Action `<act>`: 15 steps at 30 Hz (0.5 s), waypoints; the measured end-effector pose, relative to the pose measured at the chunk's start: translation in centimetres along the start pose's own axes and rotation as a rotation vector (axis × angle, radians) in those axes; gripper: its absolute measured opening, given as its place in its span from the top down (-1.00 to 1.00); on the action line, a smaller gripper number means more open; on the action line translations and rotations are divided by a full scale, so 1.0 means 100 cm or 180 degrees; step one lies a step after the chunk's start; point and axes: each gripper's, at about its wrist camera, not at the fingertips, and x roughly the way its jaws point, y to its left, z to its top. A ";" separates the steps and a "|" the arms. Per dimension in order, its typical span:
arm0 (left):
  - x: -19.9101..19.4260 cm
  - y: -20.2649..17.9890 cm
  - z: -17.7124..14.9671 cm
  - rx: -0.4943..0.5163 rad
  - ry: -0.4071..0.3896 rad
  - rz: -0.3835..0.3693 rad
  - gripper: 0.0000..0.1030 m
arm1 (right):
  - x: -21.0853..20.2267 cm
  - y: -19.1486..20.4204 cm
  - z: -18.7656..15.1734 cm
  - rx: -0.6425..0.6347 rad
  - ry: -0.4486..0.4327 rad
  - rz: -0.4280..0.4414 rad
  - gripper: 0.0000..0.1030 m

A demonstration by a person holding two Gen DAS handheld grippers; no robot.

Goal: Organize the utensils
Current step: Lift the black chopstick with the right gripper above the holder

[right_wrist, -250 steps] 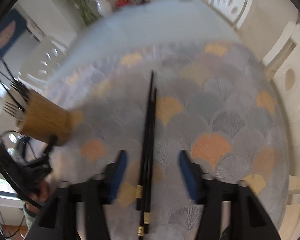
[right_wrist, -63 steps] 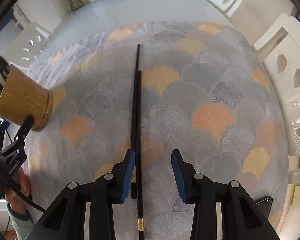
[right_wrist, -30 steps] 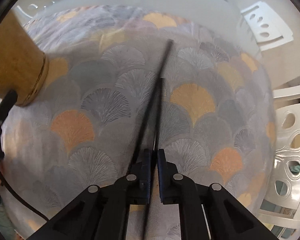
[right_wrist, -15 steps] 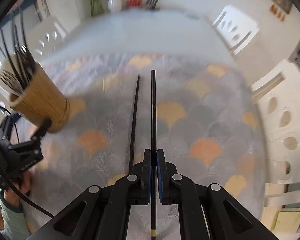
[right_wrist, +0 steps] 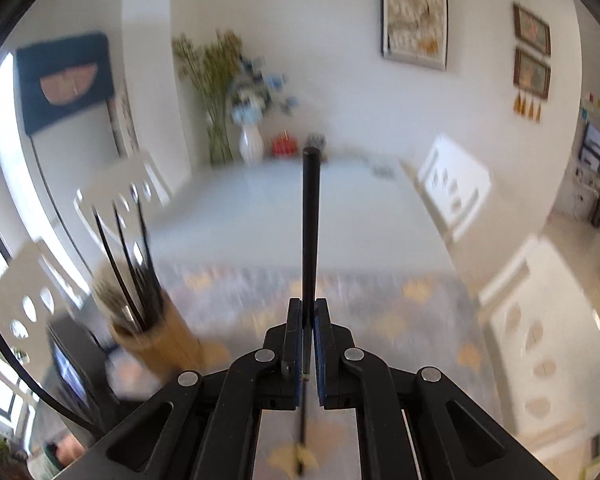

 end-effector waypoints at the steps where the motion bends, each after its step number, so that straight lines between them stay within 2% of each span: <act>1: 0.000 0.000 0.000 -0.0002 -0.0001 -0.0004 -0.85 | -0.005 0.004 0.011 -0.0011 -0.0102 0.0035 0.91; 4: 0.000 0.001 0.000 -0.0008 -0.0001 -0.0015 -0.85 | -0.019 0.017 0.038 -0.0028 -0.0327 0.0161 0.91; 9: 0.000 0.001 0.000 -0.0003 -0.0004 -0.0010 -0.85 | -0.042 0.047 0.071 -0.0086 -0.0526 0.0468 0.91; 15: -0.001 -0.001 0.000 0.0013 -0.0011 -0.0010 -0.85 | -0.058 0.080 0.091 -0.0177 -0.0698 0.0731 0.91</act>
